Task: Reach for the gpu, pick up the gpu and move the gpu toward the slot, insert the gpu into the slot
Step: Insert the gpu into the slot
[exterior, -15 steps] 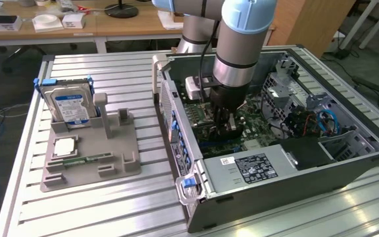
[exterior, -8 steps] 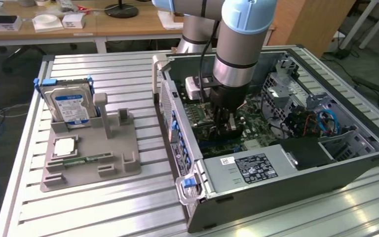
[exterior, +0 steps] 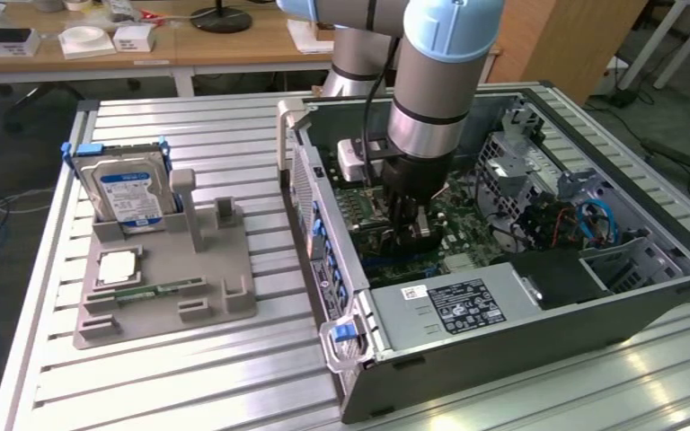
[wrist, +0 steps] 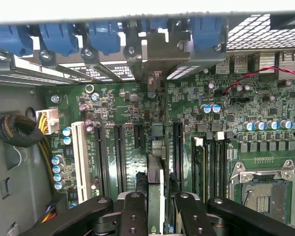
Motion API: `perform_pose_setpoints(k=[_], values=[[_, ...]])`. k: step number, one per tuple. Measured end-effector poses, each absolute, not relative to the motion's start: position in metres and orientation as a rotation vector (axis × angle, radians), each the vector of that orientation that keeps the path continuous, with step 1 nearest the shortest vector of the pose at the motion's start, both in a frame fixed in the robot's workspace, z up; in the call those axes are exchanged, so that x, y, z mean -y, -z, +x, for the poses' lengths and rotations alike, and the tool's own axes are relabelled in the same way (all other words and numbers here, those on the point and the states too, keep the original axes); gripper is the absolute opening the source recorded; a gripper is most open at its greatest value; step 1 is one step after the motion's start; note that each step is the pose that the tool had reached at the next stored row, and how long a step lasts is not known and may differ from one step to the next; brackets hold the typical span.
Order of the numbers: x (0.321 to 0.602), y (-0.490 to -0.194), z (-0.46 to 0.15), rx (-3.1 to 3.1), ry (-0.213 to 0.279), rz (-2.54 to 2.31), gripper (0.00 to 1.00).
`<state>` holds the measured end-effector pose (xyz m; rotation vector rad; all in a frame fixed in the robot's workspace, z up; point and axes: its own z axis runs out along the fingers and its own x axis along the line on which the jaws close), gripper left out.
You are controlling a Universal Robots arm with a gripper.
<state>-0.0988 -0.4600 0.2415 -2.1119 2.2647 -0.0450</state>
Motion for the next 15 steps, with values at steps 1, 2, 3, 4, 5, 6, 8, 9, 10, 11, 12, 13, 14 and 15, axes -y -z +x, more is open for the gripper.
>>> perform_pose_setpoints(k=[1, 2, 3, 4, 5, 6, 8, 9, 10, 11, 12, 13, 14, 15], values=[[0.4600, -0.2417, -0.0988, -2.265, 0.045, -2.112, 0.26], [0.4600, -0.2419, -0.0988, -2.265, 0.045, -2.112, 0.26], [0.4599, -0.2422, -0.0988, -2.265, 0.045, -2.112, 0.26], [0.4599, -0.2424, -0.0988, -2.265, 0.045, -2.112, 0.26], [0.4599, -0.2427, -0.0988, -2.265, 0.045, -2.112, 0.26], [0.4599, -0.2428, -0.0988, -2.265, 0.045, -2.112, 0.26], [0.4600, -0.2440, -0.0988, -2.265, 0.045, -2.112, 0.26], [0.4599, -0.2445, -0.0988, -2.265, 0.045, -2.112, 0.26], [0.4599, -0.2448, -0.0988, -2.265, 0.045, -2.112, 0.26], [0.4599, -0.2448, -0.0988, -2.265, 0.045, -2.112, 0.26], [0.4599, -0.2447, -0.0988, -2.265, 0.045, -2.112, 0.26], [0.4599, -0.2448, -0.0988, -2.265, 0.045, -2.112, 0.26], [0.4599, -0.2448, -0.0988, -2.265, 0.045, -2.112, 0.26], [0.4599, -0.2448, -0.0988, -2.265, 0.045, -2.112, 0.26]])
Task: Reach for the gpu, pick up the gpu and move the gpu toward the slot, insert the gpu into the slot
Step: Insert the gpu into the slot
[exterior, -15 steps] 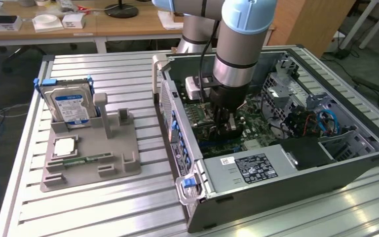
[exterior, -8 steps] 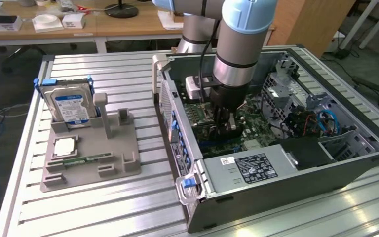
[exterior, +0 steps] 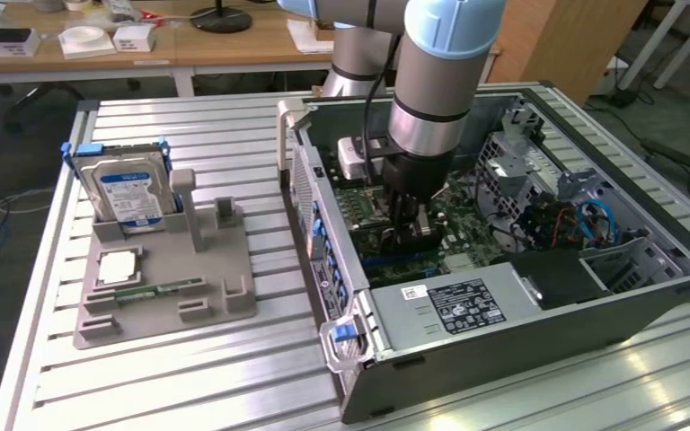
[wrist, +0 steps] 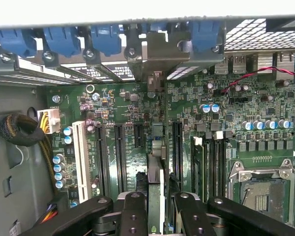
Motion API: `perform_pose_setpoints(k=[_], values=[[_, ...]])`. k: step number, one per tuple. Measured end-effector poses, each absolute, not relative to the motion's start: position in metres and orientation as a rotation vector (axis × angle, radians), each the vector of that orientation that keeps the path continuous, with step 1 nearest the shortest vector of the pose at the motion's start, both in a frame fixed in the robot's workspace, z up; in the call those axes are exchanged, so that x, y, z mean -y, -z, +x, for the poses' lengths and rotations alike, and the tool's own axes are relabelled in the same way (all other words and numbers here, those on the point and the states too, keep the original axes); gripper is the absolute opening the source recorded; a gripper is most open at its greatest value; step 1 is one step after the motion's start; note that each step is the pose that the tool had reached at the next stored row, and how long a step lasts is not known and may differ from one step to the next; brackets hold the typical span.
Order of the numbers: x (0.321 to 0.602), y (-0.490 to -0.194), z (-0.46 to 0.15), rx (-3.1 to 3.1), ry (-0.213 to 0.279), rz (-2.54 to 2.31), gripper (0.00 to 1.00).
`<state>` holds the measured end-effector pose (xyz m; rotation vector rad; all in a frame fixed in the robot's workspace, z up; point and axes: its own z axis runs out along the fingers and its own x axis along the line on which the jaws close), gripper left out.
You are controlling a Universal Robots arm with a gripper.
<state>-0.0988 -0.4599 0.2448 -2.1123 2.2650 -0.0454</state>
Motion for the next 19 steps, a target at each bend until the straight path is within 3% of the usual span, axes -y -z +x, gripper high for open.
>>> perform_pose_setpoints(k=[19], values=[[0.4599, -0.2392, -0.0990, -2.266, 0.046, -2.113, 0.26]])
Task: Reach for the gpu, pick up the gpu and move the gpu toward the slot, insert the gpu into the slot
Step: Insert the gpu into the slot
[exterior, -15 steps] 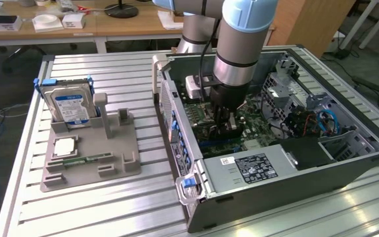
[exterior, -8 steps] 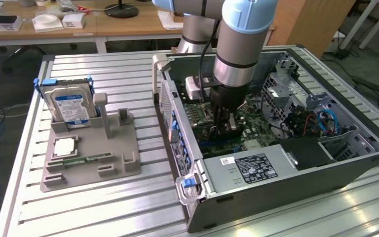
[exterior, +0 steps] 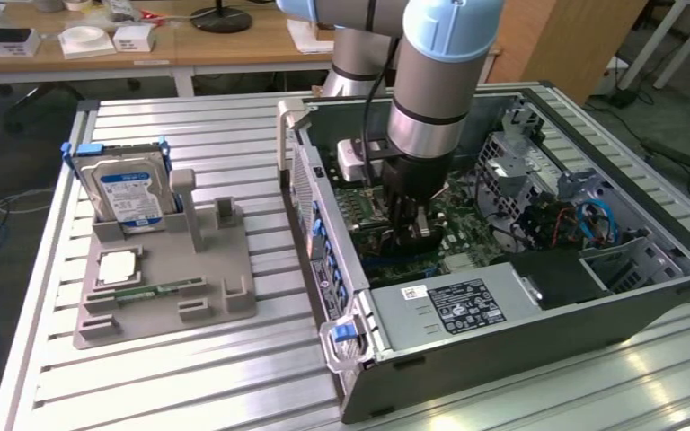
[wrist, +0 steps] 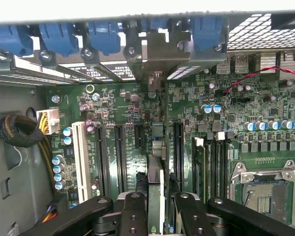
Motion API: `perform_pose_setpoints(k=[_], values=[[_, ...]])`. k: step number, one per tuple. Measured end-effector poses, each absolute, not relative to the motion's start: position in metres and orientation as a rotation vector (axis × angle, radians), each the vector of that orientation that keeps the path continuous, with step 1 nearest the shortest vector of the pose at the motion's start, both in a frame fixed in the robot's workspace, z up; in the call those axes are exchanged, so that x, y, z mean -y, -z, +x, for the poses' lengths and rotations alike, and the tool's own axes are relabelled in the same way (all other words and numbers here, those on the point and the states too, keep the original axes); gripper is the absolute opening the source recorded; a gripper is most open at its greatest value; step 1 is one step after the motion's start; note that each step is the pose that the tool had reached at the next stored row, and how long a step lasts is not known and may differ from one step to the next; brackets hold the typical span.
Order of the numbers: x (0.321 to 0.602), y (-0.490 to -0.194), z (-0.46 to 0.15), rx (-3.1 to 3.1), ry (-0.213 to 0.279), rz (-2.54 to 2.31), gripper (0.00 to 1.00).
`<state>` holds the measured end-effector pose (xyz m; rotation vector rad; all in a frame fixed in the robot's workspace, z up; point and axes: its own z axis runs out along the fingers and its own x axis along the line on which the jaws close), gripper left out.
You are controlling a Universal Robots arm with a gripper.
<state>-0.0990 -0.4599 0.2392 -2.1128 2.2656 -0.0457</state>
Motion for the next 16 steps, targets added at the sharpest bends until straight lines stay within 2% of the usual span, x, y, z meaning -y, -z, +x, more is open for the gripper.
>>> perform_pose_setpoints(k=[16], values=[[0.4598, -0.2367, -0.0993, -2.265, 0.045, -2.112, 0.26]])
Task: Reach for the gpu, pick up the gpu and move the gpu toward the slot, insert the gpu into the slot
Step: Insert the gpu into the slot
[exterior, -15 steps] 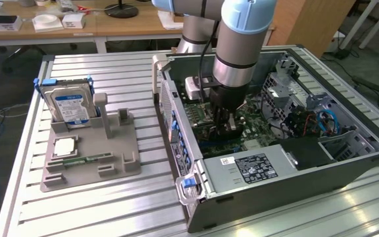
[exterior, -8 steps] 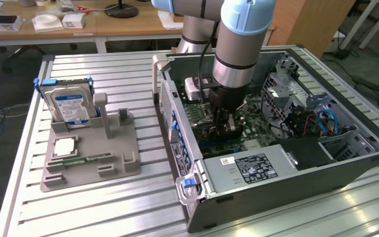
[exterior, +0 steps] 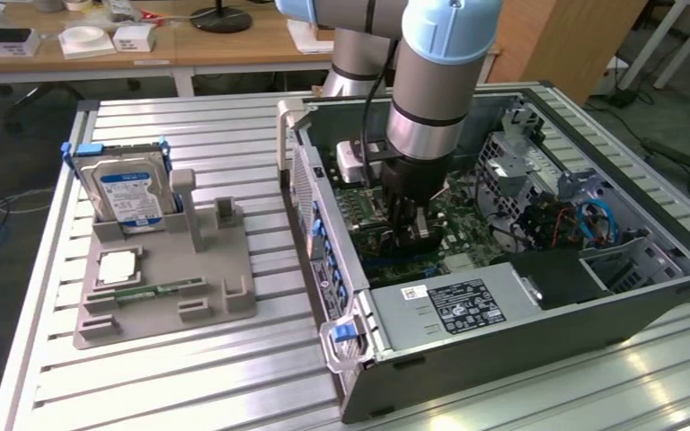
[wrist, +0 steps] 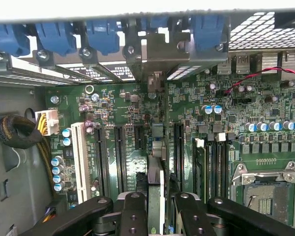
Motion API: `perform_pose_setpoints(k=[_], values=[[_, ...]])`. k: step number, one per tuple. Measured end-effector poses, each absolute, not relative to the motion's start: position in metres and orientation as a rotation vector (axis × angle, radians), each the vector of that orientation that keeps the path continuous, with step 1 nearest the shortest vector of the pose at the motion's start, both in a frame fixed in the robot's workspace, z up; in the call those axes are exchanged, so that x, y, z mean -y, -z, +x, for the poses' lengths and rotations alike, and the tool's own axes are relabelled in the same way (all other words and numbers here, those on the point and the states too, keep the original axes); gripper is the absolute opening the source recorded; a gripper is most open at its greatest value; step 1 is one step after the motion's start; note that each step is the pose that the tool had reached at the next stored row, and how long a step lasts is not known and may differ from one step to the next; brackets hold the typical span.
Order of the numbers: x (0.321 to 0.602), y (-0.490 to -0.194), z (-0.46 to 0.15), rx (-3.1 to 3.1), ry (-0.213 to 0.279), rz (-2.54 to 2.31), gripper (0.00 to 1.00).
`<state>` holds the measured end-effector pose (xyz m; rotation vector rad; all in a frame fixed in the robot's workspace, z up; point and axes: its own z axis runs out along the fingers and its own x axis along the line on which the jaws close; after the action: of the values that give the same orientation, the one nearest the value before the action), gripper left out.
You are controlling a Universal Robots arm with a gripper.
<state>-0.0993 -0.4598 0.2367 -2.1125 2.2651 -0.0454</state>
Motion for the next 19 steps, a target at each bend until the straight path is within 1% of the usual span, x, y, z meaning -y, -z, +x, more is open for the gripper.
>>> perform_pose_setpoints(k=[12, 19], values=[[0.4598, -0.2345, -0.0995, -2.267, 0.047, -2.114, 0.26], [0.4598, -0.2438, -0.0994, -2.265, 0.045, -2.112, 0.26]])
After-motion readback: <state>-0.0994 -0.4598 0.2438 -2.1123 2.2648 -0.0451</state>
